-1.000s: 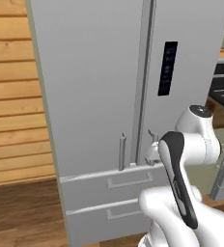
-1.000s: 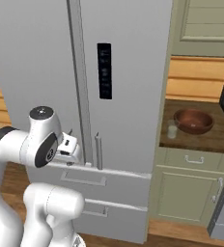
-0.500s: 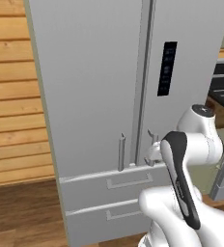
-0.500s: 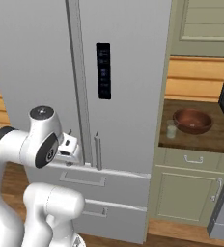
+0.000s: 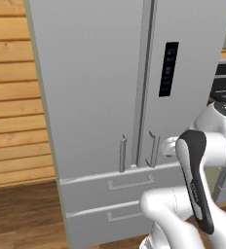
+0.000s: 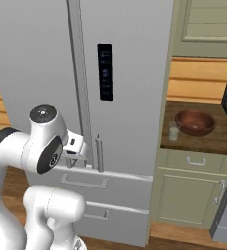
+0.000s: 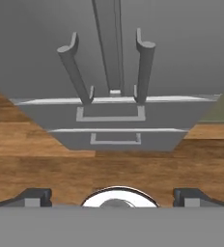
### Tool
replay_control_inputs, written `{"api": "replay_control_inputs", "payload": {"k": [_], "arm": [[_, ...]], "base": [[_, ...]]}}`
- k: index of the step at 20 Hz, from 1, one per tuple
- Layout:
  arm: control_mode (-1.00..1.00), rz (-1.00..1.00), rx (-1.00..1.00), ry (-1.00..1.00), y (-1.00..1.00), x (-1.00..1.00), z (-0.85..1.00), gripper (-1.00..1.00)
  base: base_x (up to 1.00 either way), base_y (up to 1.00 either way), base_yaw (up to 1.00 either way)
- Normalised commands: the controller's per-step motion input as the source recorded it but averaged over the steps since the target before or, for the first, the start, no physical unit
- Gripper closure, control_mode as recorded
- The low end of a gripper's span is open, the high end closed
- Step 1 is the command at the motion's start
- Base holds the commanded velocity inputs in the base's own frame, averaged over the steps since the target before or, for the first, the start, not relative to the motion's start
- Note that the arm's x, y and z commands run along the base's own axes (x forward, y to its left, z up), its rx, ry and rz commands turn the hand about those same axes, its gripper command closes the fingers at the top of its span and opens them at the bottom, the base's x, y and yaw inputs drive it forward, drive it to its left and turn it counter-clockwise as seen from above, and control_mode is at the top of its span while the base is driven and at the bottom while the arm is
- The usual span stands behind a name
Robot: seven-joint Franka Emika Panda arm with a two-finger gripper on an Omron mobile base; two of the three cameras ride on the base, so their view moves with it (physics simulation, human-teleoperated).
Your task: Grab a lemon wedge from the fridge and one ice cube from the ice bowl, and put them in the glass of lemonade.
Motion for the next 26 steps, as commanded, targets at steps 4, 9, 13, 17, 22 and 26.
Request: {"api": "replay_control_inputs", "payload": {"k": [4, 9, 13, 17, 22, 26], "arm": [[-1.00, 0.00, -0.09, -0.02, 0.32, 0.25, -0.03, -1.00], [-1.00, -0.03, -0.21, -0.03, 0.98, 0.40, -0.06, -1.00], [-1.00, -0.13, -0.03, 0.00, 0.56, 0.79, -0.41, -1.00], [-1.00, -0.07, 0.04, 0.00, 0.16, 0.46, -0.65, -1.00], [-1.00, -0.06, -0.02, -0.06, 0.23, 0.74, -0.49, -1.00], [-1.00, -0.05, -0.05, -0.02, 0.14, 0.76, -0.32, -1.00]], "base": [[0.00, 0.00, 0.00], [0.00, 0.00, 0.00], [0.00, 0.00, 0.00], [0.00, 0.00, 0.00], [0.00, 0.00, 0.00], [0.00, 0.00, 0.00]]}}
